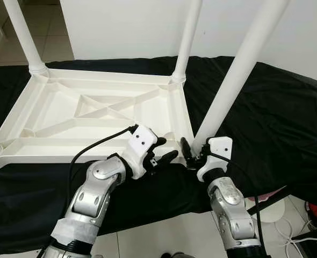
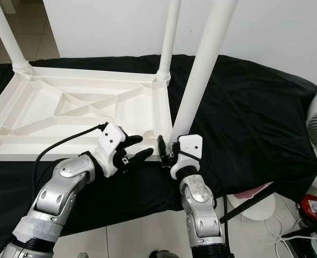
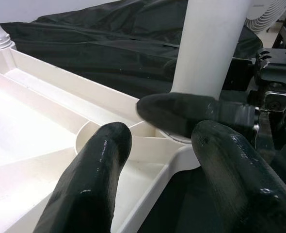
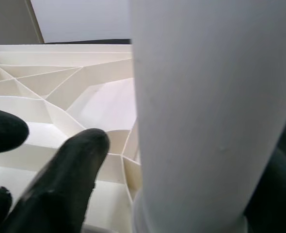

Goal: Building children table

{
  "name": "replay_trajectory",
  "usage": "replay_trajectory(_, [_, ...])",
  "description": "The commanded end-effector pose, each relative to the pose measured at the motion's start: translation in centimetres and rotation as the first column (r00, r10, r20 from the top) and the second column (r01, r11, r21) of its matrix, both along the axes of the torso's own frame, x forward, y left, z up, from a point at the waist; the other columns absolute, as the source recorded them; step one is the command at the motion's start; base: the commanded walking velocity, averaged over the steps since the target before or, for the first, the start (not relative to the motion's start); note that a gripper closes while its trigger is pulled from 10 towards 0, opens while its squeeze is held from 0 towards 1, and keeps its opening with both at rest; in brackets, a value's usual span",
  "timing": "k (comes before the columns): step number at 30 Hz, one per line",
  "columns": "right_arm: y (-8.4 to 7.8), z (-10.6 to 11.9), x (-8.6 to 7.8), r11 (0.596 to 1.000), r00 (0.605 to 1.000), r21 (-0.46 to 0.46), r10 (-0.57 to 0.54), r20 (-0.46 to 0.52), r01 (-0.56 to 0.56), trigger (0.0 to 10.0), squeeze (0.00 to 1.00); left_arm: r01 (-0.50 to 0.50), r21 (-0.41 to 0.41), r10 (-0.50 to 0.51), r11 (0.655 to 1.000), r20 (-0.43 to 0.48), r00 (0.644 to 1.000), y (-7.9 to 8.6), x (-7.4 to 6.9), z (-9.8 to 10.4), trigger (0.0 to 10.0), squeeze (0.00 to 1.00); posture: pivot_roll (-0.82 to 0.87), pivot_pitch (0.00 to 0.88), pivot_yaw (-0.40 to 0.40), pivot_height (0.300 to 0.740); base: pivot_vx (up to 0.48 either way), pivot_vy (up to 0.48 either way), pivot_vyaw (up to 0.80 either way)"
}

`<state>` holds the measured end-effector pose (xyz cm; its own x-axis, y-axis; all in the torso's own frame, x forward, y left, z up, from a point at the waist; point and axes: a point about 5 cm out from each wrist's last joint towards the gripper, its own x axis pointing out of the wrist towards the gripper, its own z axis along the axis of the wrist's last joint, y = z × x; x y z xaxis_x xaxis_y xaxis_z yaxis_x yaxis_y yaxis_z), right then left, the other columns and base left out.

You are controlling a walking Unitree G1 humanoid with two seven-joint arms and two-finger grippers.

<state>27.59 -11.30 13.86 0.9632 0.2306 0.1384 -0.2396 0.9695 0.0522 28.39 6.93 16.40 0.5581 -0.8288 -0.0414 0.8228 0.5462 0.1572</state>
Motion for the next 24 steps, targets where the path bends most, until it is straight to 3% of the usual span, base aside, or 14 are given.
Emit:
replay_trajectory(1, [0.0, 0.0, -0.1, 1.000, 1.000, 0.003, -0.004, -0.011, 0.004, 10.0, 1.00, -0.105, -0.013, 0.105, 0.994, 0.005, 0.995, 0.4, 0.4, -0.1, 10.0, 0.00, 0.03, 0.051, -0.042, 0.740, 0.000, 0.000, 0.00])
replay_trajectory(7, [-1.3, 0.5, -0.2, 1.000, 1.000, -0.004, -0.014, 0.010, 0.014, 10.0, 1.00, -0.109, -0.013, 0.109, 0.994, 0.007, 0.994, 0.4, 0.4, -0.1, 10.0, 0.00, 0.04, 0.047, -0.049, 0.740, 0.000, 0.000, 0.00])
replay_trajectory(10, [-2.0, 0.7, -0.3, 0.994, 0.995, -0.033, 0.103, 0.011, -0.102, 10.0, 1.00, -0.110, -0.014, 0.110, 0.994, 0.010, 0.994, 0.5, 0.4, -0.1, 10.0, 0.00, 0.04, 0.044, -0.050, 0.740, 0.000, 0.000, 0.00])
replay_trajectory(11, [-2.4, 0.7, -0.3, 0.991, 0.992, -0.051, 0.128, 0.012, -0.127, 10.0, 0.00, -0.107, -0.011, 0.107, 0.994, 0.013, 0.994, 0.5, 0.3, -0.1, 10.0, 0.00, 0.04, 0.044, -0.051, 0.740, 0.000, 0.000, 0.00])
replay_trajectory(18, [-3.6, 0.6, -0.2, 0.969, 0.974, -0.101, 0.226, 0.000, -0.225, 10.0, 0.00, -0.090, 0.010, 0.090, 0.996, 0.016, 0.996, 0.9, -0.1, -0.5, 10.0, 0.00, 0.04, 0.041, -0.054, 0.740, 0.000, 0.000, 0.00])
replay_trajectory(24, [-4.5, 0.2, 0.2, 0.924, 0.939, -0.166, 0.342, -0.039, -0.344, 10.0, 0.00, -0.086, 0.083, 0.080, 0.993, 0.067, 0.995, 2.2, -0.6, -1.4, 10.0, 0.00, 0.04, 0.041, -0.054, 0.740, 0.000, 0.000, 0.00])
